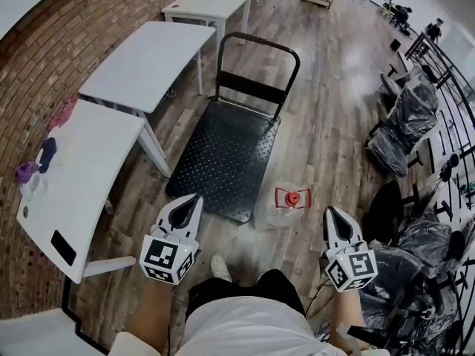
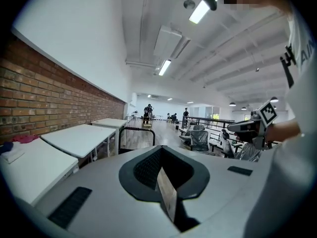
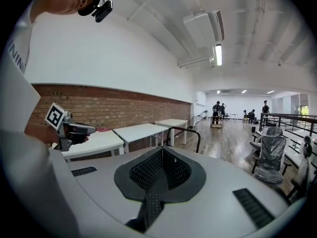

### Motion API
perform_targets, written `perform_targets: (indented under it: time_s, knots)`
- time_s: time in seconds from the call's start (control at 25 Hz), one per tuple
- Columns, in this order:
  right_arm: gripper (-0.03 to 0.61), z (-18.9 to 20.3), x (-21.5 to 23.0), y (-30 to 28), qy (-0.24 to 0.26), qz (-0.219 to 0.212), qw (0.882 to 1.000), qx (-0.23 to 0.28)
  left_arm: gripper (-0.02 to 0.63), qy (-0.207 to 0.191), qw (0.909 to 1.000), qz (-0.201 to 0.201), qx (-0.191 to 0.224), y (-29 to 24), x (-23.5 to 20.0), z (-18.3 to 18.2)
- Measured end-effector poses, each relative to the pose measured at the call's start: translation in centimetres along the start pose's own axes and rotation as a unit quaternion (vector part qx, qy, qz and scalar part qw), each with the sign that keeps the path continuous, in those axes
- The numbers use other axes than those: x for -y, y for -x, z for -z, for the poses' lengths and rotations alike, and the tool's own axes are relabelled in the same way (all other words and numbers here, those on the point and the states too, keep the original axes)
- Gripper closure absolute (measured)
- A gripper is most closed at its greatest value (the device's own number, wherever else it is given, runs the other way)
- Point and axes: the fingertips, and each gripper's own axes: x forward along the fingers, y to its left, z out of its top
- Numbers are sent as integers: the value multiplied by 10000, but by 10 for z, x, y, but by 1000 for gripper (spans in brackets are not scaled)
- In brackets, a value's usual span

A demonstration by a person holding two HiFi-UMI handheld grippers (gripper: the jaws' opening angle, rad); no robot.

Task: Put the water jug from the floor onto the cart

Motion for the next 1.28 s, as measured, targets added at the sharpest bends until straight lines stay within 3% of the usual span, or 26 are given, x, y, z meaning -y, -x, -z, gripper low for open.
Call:
perform_targets:
  time_s: [0.08, 0.36, 0.68, 0.84, 1.28]
  knots:
    - [575, 5, 1, -14, -4, -19, 10000, -92, 614, 77, 10000, -34, -31, -5, -5, 4]
    - [575, 16, 8, -65, -186, -736, 9971, -113, 614, 281, 9988, -361, -202, -20, -12, 17]
    - [574, 51, 72, -120, -218, -1089, 9924, -536, 614, 488, 9934, -981, -349, -79, -3, 30]
    - [563, 92, 99, -149, -261, -1258, 9875, -914, 614, 480, 9920, -1054, -510, -117, 12, 46]
    - [431, 241, 128, -201, -276, -1279, 9737, -1866, 614, 532, 9859, -1118, -1122, -164, 16, 133]
